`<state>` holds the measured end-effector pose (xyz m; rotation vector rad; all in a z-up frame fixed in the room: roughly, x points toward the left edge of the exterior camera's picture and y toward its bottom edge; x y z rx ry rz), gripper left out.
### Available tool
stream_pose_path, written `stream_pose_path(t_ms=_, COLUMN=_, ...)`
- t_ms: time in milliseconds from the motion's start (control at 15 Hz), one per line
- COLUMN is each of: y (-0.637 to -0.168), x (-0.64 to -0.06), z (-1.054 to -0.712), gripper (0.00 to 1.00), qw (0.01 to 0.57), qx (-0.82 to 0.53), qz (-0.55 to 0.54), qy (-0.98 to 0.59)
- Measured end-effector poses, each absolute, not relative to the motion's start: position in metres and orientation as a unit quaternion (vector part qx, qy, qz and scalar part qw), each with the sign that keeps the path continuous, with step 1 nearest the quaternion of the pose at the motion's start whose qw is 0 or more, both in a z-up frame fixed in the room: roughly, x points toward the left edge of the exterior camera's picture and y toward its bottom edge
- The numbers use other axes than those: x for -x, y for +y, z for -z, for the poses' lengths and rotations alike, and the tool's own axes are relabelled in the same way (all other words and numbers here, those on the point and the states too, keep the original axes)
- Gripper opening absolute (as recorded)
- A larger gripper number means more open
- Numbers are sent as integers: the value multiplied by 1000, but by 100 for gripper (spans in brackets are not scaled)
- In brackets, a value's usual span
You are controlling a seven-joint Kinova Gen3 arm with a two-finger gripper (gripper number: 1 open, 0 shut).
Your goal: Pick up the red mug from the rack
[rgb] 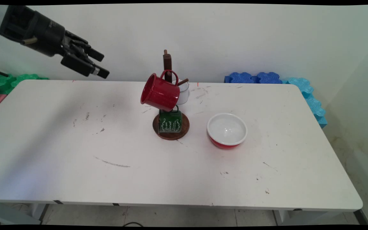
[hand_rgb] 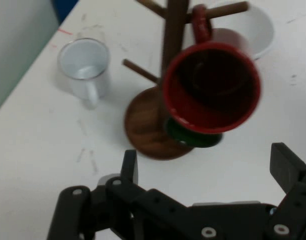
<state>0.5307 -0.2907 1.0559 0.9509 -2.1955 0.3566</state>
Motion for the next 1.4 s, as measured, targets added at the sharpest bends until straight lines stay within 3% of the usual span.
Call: stream_pose_path(t_ms=1400, y=-272, x=-476, z=-1025, gripper=100, qw=412, qx=-414, qz=-94, qy=-806)
